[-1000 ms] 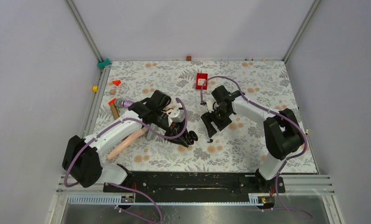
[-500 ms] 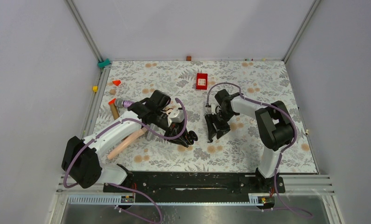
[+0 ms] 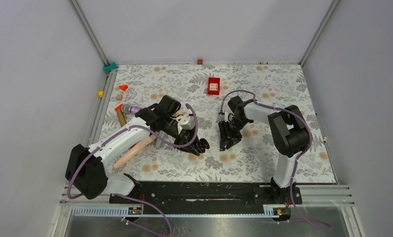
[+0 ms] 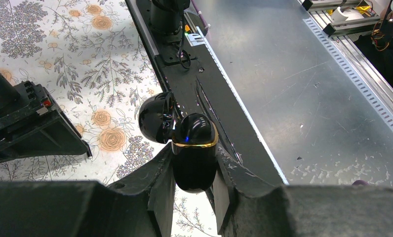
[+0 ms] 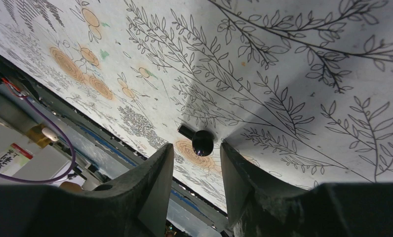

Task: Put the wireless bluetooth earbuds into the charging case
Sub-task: Pick up the earbud from the center of the board.

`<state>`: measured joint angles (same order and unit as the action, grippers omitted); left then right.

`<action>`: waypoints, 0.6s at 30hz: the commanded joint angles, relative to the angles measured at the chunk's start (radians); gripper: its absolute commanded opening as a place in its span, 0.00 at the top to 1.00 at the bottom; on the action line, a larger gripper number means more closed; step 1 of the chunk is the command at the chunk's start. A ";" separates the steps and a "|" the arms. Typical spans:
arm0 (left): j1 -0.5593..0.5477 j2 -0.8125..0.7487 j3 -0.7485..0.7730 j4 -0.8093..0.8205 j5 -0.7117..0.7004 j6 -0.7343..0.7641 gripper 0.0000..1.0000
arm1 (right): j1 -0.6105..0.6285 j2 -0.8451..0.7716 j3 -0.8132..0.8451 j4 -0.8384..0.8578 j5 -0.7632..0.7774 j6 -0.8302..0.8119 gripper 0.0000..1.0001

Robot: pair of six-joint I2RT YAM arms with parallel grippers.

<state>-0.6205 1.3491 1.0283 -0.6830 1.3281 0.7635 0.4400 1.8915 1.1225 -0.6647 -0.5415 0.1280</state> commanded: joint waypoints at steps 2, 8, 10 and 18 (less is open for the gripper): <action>0.005 -0.019 0.045 0.016 0.036 0.029 1.00 | -0.003 0.040 -0.009 0.022 0.009 0.012 0.53; 0.005 -0.019 0.045 0.016 0.036 0.028 1.00 | -0.003 0.045 -0.013 0.029 0.024 0.016 0.56; 0.004 -0.021 0.045 0.016 0.036 0.028 1.00 | -0.003 0.048 -0.013 0.030 0.028 0.015 0.58; 0.004 -0.023 0.044 0.016 0.035 0.028 1.00 | -0.003 0.055 -0.011 0.037 0.048 0.022 0.65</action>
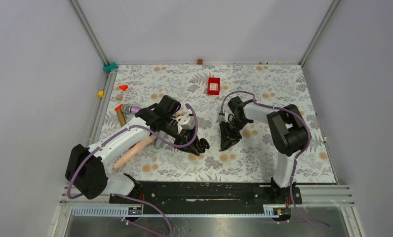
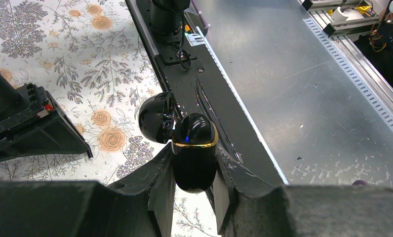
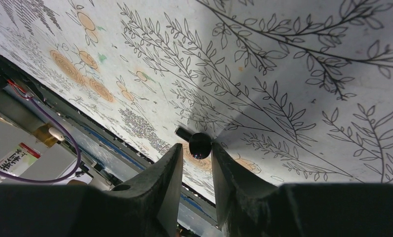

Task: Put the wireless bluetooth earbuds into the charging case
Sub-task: Pick up the earbud from the center of the board.

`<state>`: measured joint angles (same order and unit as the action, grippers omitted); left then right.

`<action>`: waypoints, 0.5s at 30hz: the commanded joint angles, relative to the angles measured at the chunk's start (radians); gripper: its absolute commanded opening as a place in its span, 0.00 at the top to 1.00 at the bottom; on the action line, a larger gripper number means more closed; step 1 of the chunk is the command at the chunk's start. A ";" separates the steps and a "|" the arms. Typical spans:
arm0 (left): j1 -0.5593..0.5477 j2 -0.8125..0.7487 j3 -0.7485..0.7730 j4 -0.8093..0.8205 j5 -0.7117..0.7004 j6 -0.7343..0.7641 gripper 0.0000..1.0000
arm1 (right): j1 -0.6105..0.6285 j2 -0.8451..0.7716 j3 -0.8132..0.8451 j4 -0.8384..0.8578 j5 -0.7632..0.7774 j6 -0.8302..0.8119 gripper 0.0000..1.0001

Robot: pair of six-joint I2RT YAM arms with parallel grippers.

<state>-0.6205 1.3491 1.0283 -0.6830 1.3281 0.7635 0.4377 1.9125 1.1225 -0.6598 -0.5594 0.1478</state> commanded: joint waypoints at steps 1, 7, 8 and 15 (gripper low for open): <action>0.005 -0.024 0.044 0.015 0.036 0.029 1.00 | -0.001 0.034 -0.009 0.032 0.064 0.002 0.65; 0.004 -0.017 0.046 0.015 0.040 0.030 1.00 | -0.001 0.031 -0.003 0.032 0.062 0.002 0.77; 0.004 -0.017 0.045 0.016 0.040 0.030 1.00 | 0.000 0.029 -0.002 0.032 0.060 0.001 0.79; 0.004 -0.019 0.045 0.016 0.039 0.030 1.00 | -0.001 -0.016 0.000 0.042 0.040 -0.016 0.83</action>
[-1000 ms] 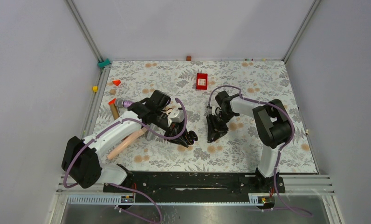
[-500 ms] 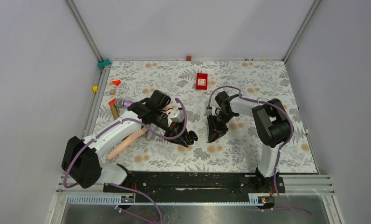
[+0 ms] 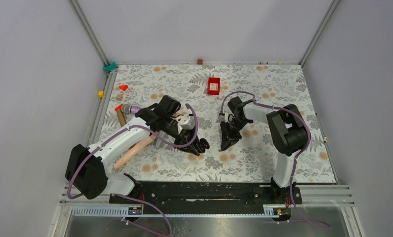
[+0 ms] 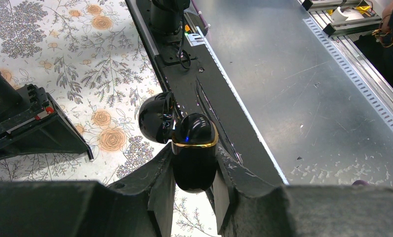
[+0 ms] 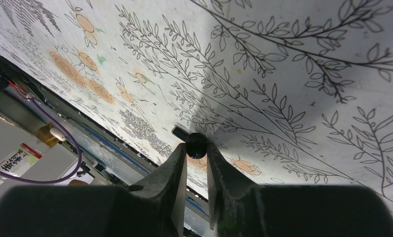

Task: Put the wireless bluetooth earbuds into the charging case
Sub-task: Pick up the earbud from the center of the board, then place the earbud in the charging case.

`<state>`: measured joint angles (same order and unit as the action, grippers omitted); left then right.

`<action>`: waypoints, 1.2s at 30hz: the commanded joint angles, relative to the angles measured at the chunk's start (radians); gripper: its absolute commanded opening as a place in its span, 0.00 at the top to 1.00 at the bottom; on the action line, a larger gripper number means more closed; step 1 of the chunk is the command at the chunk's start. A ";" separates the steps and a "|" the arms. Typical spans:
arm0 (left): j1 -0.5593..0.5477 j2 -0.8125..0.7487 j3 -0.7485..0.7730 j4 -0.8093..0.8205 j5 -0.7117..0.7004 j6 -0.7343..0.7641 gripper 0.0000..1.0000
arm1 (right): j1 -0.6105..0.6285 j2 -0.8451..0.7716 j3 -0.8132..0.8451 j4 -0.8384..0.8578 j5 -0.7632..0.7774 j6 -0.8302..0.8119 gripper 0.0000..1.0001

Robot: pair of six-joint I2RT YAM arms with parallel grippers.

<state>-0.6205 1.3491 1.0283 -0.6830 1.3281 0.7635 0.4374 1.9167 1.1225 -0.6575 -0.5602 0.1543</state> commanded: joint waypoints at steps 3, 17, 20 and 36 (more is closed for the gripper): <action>0.004 -0.022 0.042 0.016 0.038 0.031 1.00 | 0.000 -0.084 0.010 0.039 0.019 -0.034 0.83; 0.004 0.016 0.065 0.014 0.043 -0.010 1.00 | 0.000 -0.598 -0.017 0.080 0.235 -0.306 0.82; 0.004 0.031 0.076 0.014 0.026 -0.028 1.00 | 0.000 -0.709 -0.026 0.106 0.275 -0.358 0.83; -0.006 0.038 0.017 0.292 -0.118 -0.303 1.00 | 0.268 -0.939 0.108 -0.021 0.455 -0.629 0.84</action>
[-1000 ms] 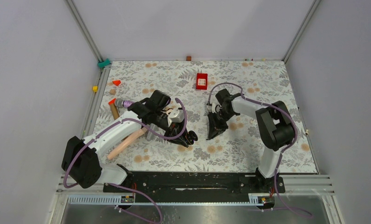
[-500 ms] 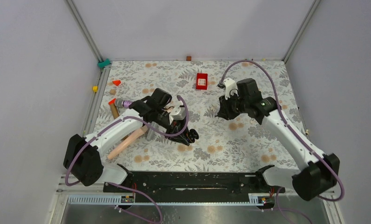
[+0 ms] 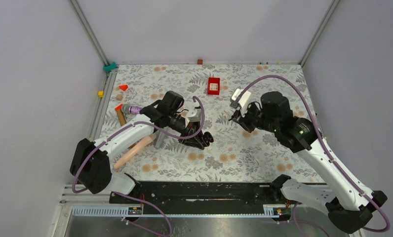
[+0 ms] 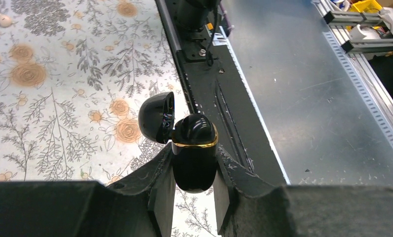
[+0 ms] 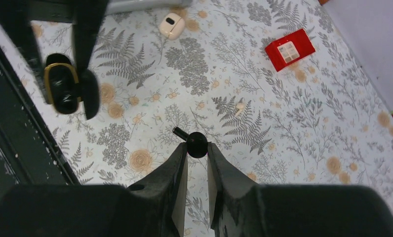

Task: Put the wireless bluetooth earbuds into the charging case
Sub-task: Place the earbud in the charging case.

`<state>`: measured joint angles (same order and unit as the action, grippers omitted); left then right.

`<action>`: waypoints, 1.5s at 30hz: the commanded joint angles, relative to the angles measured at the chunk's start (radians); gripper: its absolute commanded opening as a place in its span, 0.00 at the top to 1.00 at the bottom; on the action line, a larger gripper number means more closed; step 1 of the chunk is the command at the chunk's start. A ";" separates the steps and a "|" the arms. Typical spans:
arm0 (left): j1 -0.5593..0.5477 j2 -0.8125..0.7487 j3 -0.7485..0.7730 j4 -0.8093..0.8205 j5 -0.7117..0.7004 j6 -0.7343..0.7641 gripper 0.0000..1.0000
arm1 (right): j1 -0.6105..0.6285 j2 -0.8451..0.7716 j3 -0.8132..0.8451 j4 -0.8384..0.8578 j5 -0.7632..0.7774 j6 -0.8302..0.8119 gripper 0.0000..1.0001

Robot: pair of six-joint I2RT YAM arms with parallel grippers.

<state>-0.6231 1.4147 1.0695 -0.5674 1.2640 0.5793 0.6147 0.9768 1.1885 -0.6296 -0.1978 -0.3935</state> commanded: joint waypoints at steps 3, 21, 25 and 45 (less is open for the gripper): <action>-0.004 -0.028 -0.034 0.203 -0.069 -0.136 1.00 | 0.154 0.016 0.055 -0.059 0.112 -0.094 0.84; -0.001 -0.029 -0.137 0.526 -0.106 -0.383 1.00 | 0.364 0.107 0.010 -0.012 0.212 -0.124 0.83; 0.005 -0.022 -0.157 0.619 -0.084 -0.455 1.00 | 0.381 0.122 0.001 -0.004 0.241 -0.131 0.83; 0.022 0.004 -0.183 0.758 -0.057 -0.575 1.00 | 0.428 0.142 -0.023 0.066 0.361 -0.147 0.83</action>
<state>-0.6075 1.4178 0.8886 0.1280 1.1713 0.0170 1.0286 1.1194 1.1664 -0.6121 0.1177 -0.5278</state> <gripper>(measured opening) 0.293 0.241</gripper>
